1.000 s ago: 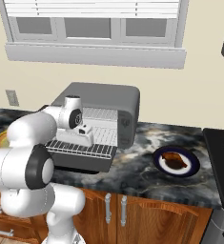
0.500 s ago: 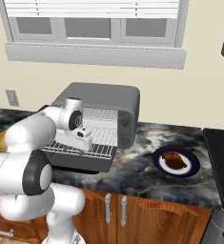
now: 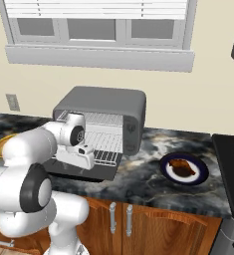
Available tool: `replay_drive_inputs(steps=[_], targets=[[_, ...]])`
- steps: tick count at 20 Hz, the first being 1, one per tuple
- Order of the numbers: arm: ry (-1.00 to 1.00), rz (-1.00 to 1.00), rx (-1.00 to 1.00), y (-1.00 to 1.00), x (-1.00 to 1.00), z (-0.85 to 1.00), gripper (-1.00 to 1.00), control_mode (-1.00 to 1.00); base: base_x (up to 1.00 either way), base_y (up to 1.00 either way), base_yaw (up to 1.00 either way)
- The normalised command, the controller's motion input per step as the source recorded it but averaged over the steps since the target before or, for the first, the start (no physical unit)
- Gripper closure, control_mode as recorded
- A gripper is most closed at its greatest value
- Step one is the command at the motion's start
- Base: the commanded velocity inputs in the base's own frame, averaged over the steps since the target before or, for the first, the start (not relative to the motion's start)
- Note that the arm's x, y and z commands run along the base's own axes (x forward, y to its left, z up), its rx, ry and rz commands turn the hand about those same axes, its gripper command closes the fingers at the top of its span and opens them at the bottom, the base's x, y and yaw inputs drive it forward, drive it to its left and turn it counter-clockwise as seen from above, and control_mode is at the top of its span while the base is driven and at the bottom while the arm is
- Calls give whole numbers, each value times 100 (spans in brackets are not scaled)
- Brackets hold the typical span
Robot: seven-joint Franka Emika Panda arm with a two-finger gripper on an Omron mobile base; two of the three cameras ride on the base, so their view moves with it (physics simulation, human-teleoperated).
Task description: Open the toaster oven door. Place the bread on the top rack in the toaster oven and place the chicken drumstick on the bottom rack.
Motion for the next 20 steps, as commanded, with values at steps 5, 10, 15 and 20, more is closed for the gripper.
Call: replay_drive_inputs(steps=[5,10,15,20], targets=[[9,-2,-4,0,-33,-44,-100,-100,0,0,0],[0,0,0,0,-4,-20,-100,-100,0,0,0],[0,0,0,-1,-6,0,-100,-100,0,0,0],[-4,0,-4,0,-9,33,-100,-100,0,0,0]])
